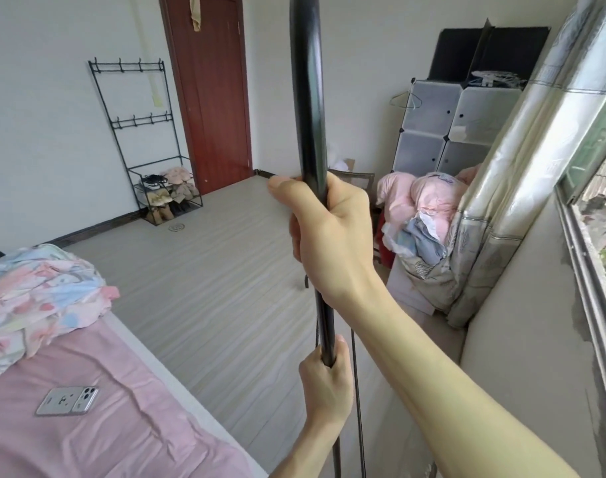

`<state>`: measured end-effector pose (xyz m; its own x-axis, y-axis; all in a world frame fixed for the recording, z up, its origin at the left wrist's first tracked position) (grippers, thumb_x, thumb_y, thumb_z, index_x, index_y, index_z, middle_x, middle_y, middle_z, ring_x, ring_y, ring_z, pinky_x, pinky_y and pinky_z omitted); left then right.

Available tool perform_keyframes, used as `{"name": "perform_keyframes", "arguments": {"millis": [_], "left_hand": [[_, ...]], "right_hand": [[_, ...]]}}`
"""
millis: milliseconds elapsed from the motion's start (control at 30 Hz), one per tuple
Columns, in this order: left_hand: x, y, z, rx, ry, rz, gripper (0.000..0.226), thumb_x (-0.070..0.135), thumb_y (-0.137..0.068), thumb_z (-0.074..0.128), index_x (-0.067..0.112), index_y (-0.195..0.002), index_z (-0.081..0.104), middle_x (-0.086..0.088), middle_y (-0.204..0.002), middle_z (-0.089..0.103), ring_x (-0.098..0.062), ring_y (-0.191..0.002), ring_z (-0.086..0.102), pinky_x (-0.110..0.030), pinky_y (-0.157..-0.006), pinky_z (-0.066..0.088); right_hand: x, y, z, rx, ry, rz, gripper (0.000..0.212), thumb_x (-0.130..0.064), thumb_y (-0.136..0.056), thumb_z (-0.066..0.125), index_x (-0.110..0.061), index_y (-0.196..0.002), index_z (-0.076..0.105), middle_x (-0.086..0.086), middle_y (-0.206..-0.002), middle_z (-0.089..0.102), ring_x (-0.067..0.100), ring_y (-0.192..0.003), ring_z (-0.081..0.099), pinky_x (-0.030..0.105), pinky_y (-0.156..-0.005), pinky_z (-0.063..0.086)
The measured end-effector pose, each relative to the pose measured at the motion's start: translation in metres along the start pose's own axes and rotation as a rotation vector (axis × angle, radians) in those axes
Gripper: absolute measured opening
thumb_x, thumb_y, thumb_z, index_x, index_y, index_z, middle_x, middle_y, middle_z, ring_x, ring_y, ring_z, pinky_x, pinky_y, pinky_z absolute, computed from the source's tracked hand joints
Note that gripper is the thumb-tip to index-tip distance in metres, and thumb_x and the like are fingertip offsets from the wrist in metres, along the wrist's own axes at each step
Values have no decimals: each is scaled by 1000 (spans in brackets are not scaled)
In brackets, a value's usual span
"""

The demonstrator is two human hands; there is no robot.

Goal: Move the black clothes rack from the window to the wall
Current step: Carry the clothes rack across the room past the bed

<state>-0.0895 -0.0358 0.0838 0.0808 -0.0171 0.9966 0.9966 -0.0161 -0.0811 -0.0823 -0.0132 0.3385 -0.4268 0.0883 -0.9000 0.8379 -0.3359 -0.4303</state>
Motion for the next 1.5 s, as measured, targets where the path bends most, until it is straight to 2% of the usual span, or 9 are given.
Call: {"name": "perform_keyframes", "arguments": {"millis": [333,533,700,833,967,1033,1233,1333,1500], "left_hand": [[1,-40,-16,105,1,10,61,11,-93,55,27,-44,22,11,-40,20,-7,-43,18,-24,-45,15],[-1,-69,-11,139,1,54,45,34,-80,52,14,-54,21,-3,-50,21,-16,-49,21,-35,-51,16],[-6,-94,10,104,21,123,63,52,-78,56,3,-54,25,-15,-48,23,-21,-47,25,-42,-47,19],[-10,-120,24,99,-6,115,86,85,-66,49,2,-55,27,-16,-47,26,-20,-46,28,-39,-48,20],[-11,-148,27,100,-33,128,83,80,-73,48,2,-54,28,-17,-46,26,-20,-44,27,-41,-44,21],[-8,-160,24,132,-56,138,73,64,-81,53,1,-52,29,-13,-45,27,-19,-43,28,-42,-43,22],[-8,-179,7,233,-52,191,55,41,-79,49,1,-49,25,-12,-43,23,-20,-40,25,-40,-43,17],[-9,-189,3,284,-67,195,54,40,-78,49,2,-49,24,-7,-42,24,-17,-41,24,-39,-45,16],[-13,-224,-1,369,-98,154,57,41,-79,50,-1,-49,26,-26,-46,26,-30,-44,25,-42,-46,19]], "right_hand": [[20,-34,36,-183,-24,18,37,-30,-79,67,-23,-48,49,-3,-51,39,19,-52,34,36,-55,31],[33,-63,41,-231,-61,-8,41,-30,-77,67,-6,-61,38,3,-55,35,20,-52,29,37,-54,27],[46,-86,29,-295,-112,-1,39,-29,-74,67,-11,-56,38,-2,-47,31,17,-44,24,33,-53,23],[60,-113,21,-339,-191,47,39,-25,-75,67,-25,-43,44,-11,-40,31,12,-37,24,26,-48,22],[68,-134,25,-361,-246,60,38,-22,-75,67,-24,-44,43,-11,-41,28,11,-36,22,24,-46,20],[70,-146,31,-349,-223,36,37,-22,-75,67,-23,-50,40,-9,-44,30,12,-39,23,27,-48,21],[80,-164,57,-389,-202,-14,47,-23,-77,67,9,-67,34,12,-55,31,22,-46,25,32,-49,22],[84,-174,67,-420,-221,-26,47,-22,-77,66,8,-67,32,11,-56,30,21,-47,24,34,-48,22],[102,-210,76,-442,-237,10,45,-25,-76,66,1,-62,32,9,-54,29,20,-45,24,35,-49,22]]}}
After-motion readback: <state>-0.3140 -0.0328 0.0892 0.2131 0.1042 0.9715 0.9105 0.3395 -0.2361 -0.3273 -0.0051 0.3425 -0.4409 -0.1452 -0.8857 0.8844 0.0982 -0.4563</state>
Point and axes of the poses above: each hand's wrist, its own y-axis away from the middle knuckle, its own z-axis out of the palm, x = y × z, the point moved 9 cm from there along -y, towards the middle knuckle
